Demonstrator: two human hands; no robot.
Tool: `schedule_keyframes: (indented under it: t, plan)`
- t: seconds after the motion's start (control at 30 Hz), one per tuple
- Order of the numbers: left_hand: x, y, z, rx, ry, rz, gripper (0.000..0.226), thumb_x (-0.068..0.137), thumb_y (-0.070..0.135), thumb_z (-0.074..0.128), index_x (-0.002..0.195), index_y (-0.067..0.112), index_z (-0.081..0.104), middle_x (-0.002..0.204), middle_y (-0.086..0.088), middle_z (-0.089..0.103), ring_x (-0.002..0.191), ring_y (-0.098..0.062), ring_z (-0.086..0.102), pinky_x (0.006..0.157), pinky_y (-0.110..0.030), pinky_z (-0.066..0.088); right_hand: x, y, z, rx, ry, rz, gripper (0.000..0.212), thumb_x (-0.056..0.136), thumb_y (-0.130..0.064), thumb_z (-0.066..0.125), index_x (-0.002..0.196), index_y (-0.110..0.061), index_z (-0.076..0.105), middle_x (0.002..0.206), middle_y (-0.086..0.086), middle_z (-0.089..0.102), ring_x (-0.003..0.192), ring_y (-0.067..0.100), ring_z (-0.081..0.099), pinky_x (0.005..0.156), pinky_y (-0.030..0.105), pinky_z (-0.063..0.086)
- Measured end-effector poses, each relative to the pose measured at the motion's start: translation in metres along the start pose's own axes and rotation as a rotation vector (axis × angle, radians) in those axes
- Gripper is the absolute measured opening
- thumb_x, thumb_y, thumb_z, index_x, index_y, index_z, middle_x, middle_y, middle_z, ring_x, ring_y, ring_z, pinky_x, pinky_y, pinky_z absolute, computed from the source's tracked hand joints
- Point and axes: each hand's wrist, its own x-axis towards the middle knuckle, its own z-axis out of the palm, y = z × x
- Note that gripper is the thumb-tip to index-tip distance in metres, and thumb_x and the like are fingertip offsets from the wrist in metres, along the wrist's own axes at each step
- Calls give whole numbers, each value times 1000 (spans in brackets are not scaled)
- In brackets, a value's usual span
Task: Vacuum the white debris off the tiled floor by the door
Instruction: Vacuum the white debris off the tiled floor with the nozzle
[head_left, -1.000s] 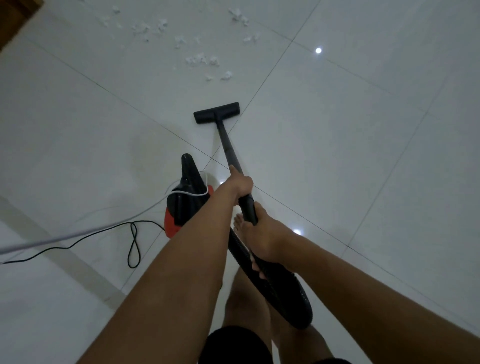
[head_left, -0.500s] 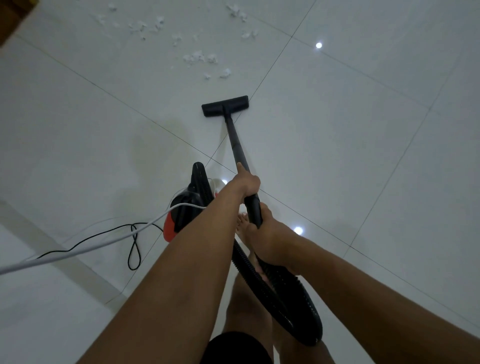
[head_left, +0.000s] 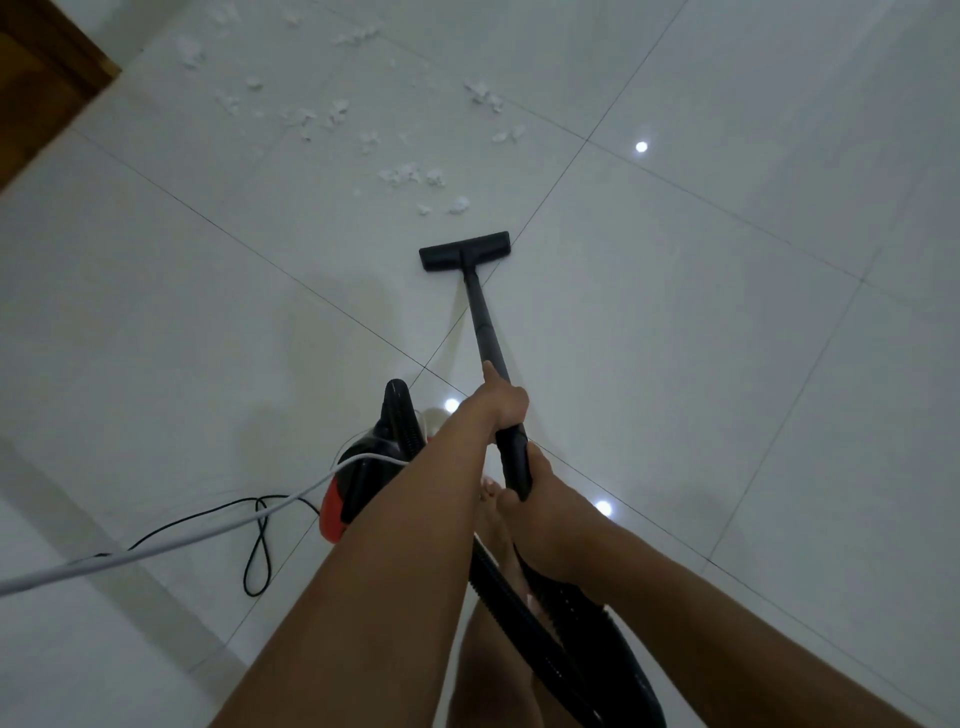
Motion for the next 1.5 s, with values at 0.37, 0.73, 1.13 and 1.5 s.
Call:
schedule_keyframes:
  t: [0.37, 0.73, 1.13, 1.5]
  plan:
    - [7, -10, 18, 15, 16, 2, 84, 101, 18, 38, 155, 35, -25, 145, -20, 50, 109, -29, 62, 94, -42, 55, 2, 23, -3, 56, -63, 3, 67, 105, -40, 40, 160, -41, 0, 119, 12, 67, 86, 24, 75, 81, 40, 62]
    - [41, 32, -8, -10, 57, 5, 85, 101, 19, 40, 156, 33, -24, 140, -17, 52, 115, -30, 60, 94, -40, 54, 49, -7, -47, -13, -116, -26, 73, 105, -29, 39, 161, -37, -7, 120, 13, 63, 73, 17, 68, 54, 20, 50]
    - [81, 99, -37, -46, 94, -17, 87, 102, 18, 40, 154, 34, -27, 133, -15, 53, 109, -28, 63, 91, -41, 56, 99, -47, -105, -32, -174, -41, 76, 107, -20, 38, 161, -33, -13, 128, 12, 54, 69, 10, 59, 45, 7, 44]
    - [107, 133, -40, -93, 127, -27, 88, 101, 19, 42, 154, 34, -27, 143, -15, 47, 113, -30, 61, 97, -45, 55, 121, -64, -149, -86, -227, -30, 72, 108, -26, 36, 159, -34, -14, 84, 7, 60, 50, 10, 58, 62, 29, 58]
